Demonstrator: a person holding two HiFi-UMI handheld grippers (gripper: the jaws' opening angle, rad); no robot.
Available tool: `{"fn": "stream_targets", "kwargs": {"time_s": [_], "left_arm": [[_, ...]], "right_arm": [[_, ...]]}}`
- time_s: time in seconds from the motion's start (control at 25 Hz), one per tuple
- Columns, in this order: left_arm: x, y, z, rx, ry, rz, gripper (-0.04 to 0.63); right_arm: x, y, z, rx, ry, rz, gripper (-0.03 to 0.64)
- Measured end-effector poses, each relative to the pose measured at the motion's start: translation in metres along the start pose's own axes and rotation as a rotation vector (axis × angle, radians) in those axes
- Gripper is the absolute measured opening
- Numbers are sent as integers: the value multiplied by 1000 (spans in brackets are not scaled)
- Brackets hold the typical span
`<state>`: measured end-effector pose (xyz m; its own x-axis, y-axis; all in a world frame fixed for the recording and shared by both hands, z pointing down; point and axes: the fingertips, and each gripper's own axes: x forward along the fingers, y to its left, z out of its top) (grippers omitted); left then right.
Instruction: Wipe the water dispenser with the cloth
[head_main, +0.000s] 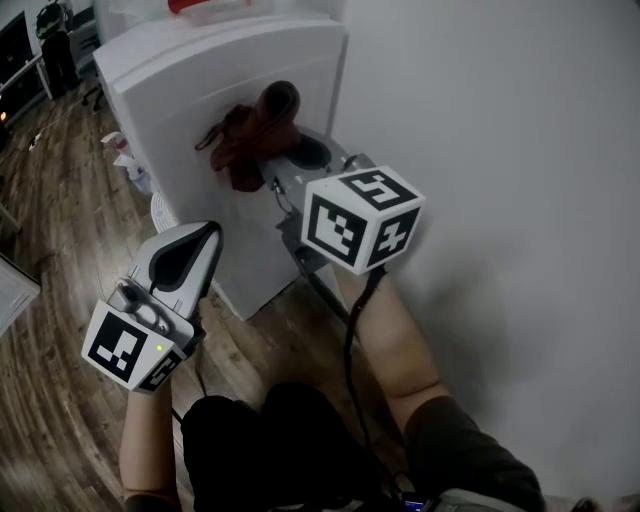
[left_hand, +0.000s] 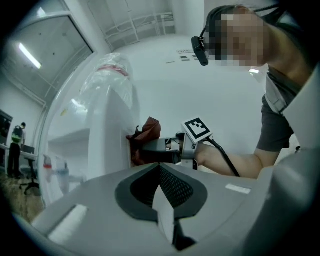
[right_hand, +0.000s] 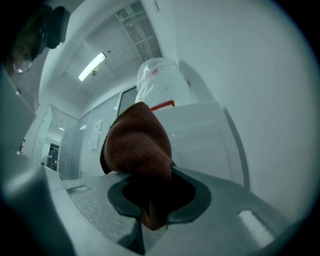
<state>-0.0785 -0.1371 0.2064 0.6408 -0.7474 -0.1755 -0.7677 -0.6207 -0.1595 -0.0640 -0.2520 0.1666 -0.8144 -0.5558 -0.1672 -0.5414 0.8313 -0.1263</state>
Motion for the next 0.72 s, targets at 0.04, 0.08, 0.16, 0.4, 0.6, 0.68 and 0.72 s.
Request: {"fn": "stream_targets", "kwargs": {"time_s": [0.04,0.08,0.16,0.4,0.6,0.68,0.72], "left_arm": [[-3,-7,-17,-18,23,-15,6],[-7,-13,-35,-27,55,-25,6],[-20,-20,-77,-14,124,-45,6],[-51,-29,-181,-103,269,-67,6],[-67,-41,-275,-209,337,-76,6],[-72,-44,-300,-250,360,-101,6],[-73,-45,-309,-260,377,-112,6]], "right_arm": [[-3,-5,-17,19,12,-11,57],[-6,-9,-34,42,21,-22,57],[-10,-17,-65,84,26,-32,57],[-25,-29,-171,135,159,-57,57],[-43,-42,-296,202,298,-101,57],[-45,-46,-335,210,371,-120,57],[-47,-47,-352,211,410,-130,57]]}}
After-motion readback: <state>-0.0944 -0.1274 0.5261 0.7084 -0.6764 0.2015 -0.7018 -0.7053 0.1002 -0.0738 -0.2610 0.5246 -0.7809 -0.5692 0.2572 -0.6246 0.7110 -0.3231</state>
